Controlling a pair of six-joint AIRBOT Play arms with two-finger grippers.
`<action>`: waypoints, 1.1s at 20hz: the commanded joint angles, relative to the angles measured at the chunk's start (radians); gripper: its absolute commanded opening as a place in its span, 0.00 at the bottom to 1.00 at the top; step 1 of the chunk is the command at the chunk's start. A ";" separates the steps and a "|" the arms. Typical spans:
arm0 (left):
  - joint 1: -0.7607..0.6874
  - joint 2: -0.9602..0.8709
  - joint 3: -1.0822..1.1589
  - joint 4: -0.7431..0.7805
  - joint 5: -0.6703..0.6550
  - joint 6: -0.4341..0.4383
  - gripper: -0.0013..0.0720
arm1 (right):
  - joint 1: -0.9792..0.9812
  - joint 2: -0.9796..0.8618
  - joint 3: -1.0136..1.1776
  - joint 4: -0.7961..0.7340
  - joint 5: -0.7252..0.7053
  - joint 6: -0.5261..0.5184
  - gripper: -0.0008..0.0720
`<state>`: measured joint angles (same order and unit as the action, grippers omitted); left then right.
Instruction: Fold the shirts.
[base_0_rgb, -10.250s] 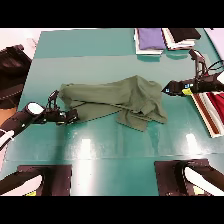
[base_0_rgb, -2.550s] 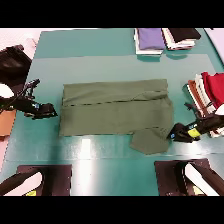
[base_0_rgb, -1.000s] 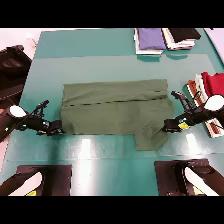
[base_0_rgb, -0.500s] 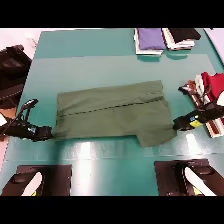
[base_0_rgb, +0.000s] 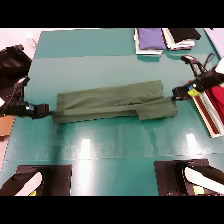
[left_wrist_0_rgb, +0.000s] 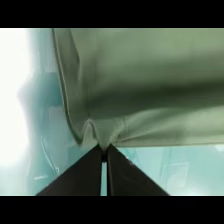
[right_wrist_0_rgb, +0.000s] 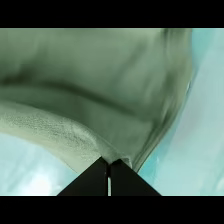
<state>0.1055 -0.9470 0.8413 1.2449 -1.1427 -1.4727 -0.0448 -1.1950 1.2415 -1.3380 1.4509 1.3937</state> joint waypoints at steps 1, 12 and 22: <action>0.001 -0.216 0.132 -0.023 0.062 0.014 0.04 | 0.002 -0.186 0.169 0.046 -0.047 -0.007 0.03; 0.001 -0.495 0.304 -0.084 0.178 0.015 0.05 | 0.002 -0.554 0.555 0.091 -0.040 -0.006 0.03; 0.004 -0.423 0.387 -0.093 0.061 0.011 0.43 | -0.128 -0.611 0.652 0.288 0.066 -0.077 0.57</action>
<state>0.1085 -1.4063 1.2026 1.1503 -1.0420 -1.4609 -0.1169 -1.7985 1.8935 -1.1141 1.4403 1.3514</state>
